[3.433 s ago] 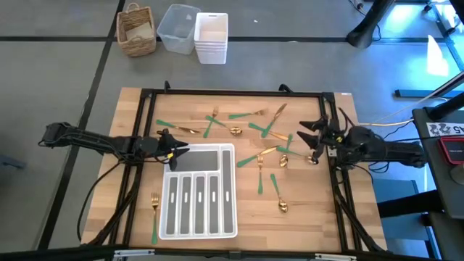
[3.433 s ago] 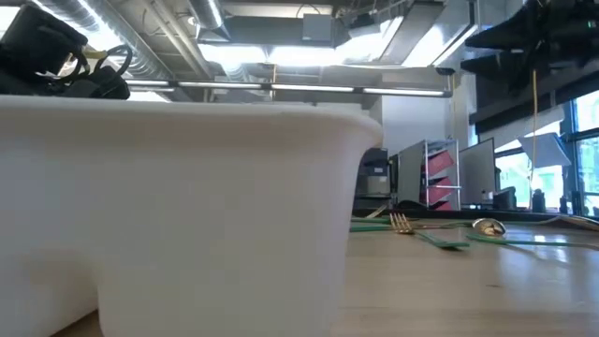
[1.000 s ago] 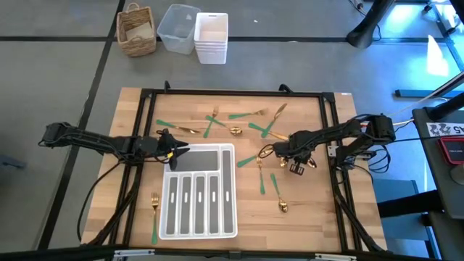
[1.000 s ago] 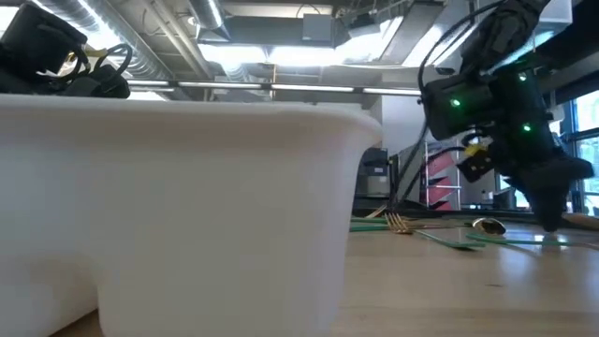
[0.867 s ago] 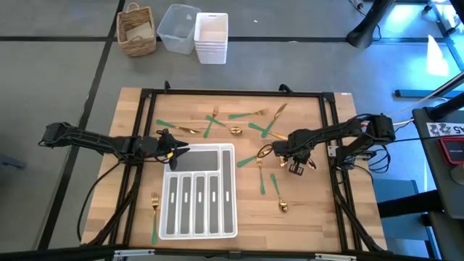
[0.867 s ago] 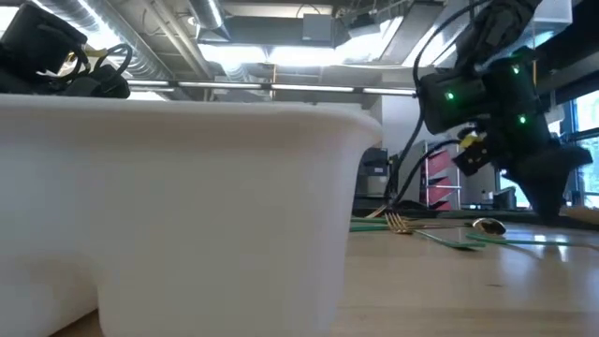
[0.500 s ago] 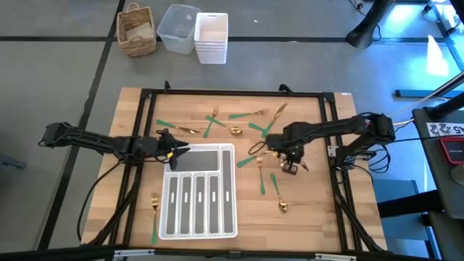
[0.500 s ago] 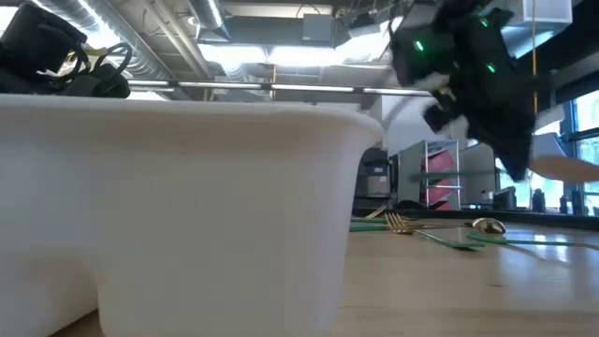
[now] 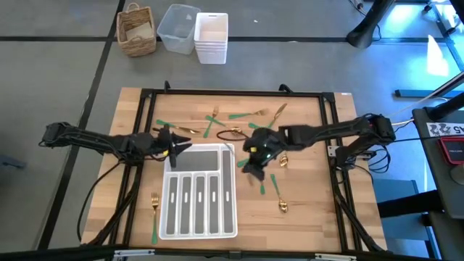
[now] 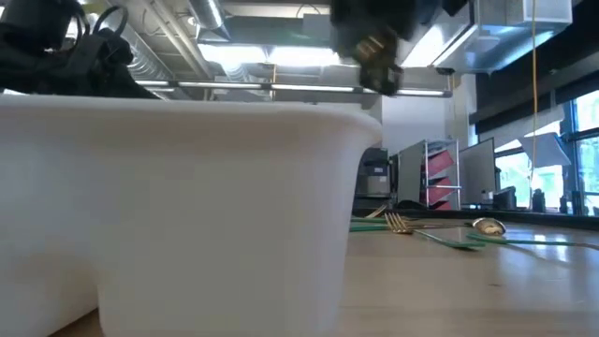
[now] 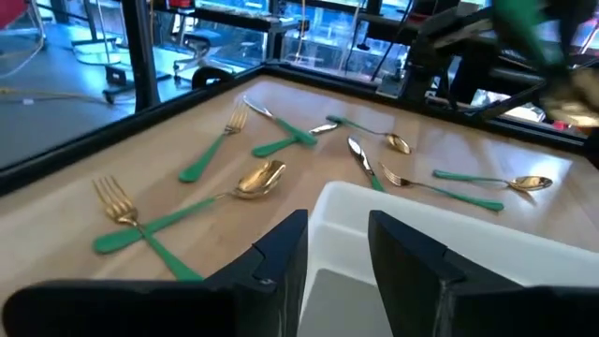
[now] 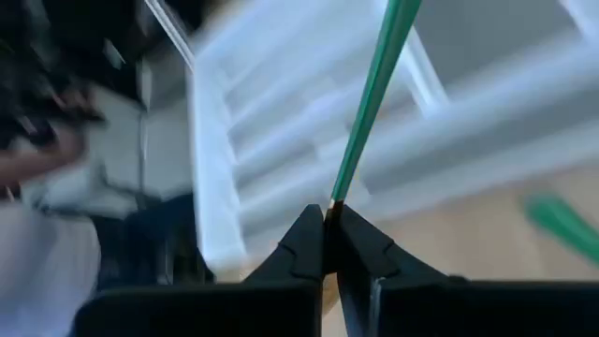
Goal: Sort silverware
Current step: Put the spoon in the silverware tray
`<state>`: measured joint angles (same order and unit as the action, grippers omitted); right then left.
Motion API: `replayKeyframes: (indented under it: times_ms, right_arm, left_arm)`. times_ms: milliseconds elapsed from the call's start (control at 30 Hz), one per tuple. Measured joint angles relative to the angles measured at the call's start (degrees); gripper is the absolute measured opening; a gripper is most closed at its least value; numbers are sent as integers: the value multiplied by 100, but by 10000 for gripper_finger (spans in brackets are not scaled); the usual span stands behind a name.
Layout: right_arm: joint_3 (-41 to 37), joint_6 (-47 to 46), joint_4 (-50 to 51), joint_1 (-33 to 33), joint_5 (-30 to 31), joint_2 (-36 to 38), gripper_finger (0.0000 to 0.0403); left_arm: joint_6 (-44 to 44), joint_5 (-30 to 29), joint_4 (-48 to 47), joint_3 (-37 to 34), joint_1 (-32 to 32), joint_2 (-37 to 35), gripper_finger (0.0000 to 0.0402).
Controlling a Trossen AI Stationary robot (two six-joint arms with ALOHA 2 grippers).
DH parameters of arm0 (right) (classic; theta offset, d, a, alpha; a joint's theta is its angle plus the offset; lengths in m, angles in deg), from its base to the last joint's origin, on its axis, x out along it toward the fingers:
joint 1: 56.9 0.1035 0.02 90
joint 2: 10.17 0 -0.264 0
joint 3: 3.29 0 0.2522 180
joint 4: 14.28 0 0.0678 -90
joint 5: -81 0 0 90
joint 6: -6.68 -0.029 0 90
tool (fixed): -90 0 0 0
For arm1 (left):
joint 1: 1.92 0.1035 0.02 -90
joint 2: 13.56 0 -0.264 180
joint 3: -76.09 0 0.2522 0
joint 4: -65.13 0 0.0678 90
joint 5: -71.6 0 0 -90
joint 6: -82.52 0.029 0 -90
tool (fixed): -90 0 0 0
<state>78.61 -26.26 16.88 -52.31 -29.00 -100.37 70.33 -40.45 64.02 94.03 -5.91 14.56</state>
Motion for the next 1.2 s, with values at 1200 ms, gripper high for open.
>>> replayKeyframes:
  times_ms: [1200]
  right_arm:
    - [613,-1474,-5110,1826,2675,-3733,17]
  left_arm:
    - [20,36,0,191,-11,-37,109]
